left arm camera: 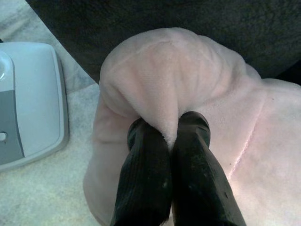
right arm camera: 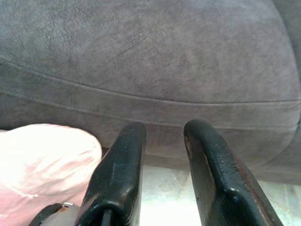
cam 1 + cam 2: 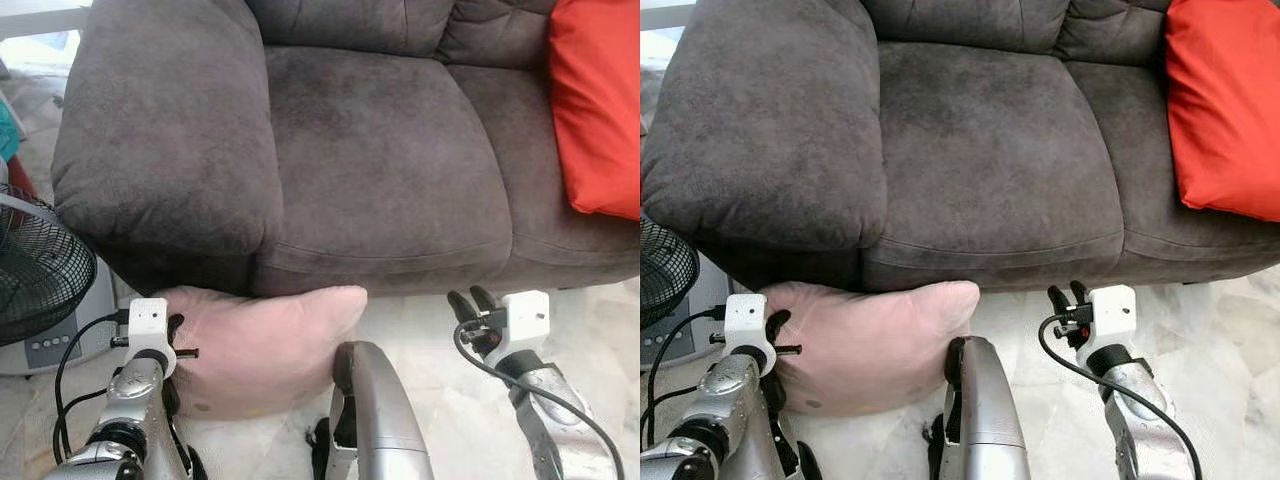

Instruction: Move the pillow to the sofa from floor

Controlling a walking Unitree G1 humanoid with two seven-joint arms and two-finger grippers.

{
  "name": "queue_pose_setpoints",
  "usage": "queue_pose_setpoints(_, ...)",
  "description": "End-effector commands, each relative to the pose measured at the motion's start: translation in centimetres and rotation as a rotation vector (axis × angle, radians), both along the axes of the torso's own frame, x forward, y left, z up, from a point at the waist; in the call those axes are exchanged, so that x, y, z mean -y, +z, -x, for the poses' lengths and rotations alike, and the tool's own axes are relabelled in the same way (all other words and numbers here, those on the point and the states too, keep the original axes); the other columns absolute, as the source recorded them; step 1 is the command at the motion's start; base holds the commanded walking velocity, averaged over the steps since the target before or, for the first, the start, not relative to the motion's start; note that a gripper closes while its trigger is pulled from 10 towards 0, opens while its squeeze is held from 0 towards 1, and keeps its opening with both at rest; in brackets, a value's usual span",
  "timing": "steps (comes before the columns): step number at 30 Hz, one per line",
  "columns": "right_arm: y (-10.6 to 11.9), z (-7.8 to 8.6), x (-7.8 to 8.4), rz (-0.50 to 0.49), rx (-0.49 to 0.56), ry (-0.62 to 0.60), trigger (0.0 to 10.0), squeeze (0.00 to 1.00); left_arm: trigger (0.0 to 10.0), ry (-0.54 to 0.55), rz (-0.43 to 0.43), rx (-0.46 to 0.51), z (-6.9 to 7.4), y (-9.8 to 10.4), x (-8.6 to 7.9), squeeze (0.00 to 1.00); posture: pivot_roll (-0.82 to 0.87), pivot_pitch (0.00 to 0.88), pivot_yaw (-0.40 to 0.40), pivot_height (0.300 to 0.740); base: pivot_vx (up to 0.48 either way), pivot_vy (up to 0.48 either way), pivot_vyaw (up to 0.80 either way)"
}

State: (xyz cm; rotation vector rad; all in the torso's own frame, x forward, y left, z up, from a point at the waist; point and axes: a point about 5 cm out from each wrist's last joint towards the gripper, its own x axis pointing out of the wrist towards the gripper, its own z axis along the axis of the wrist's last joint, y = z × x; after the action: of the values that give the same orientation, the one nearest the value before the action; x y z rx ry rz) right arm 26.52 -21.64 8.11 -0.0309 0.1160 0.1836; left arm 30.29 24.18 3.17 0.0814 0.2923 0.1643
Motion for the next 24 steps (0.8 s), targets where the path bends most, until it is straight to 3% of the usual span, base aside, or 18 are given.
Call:
queue_pose_setpoints(1, -0.6, 0.4, 0.5, 0.004, -0.022, -0.026, 10.0, 0.00, 10.0, 0.016, 0.023, 0.015, 0.5, -0.4, 0.2, 0.00, -0.08, 0.260, -0.209, 0.504, 0.000, 0.000, 0.00)
queue_pose_setpoints(5, -0.9, 0.3, 0.1, -0.010, -0.013, -0.041, 10.0, 0.00, 10.0, -0.010, 0.058, 0.066, 0.6, -0.2, 0.8, 0.00, -0.06, 0.254, -0.190, 0.504, -0.060, 0.000, 0.00)
queue_pose_setpoints(24, -1.5, -0.8, -2.2, -0.097, 0.039, -0.099, 10.0, 0.00, 10.0, -0.093, 0.063, 0.095, -0.7, 1.0, 2.0, 0.00, 0.01, 0.184, -0.069, 0.504, -0.257, 0.000, 0.00)
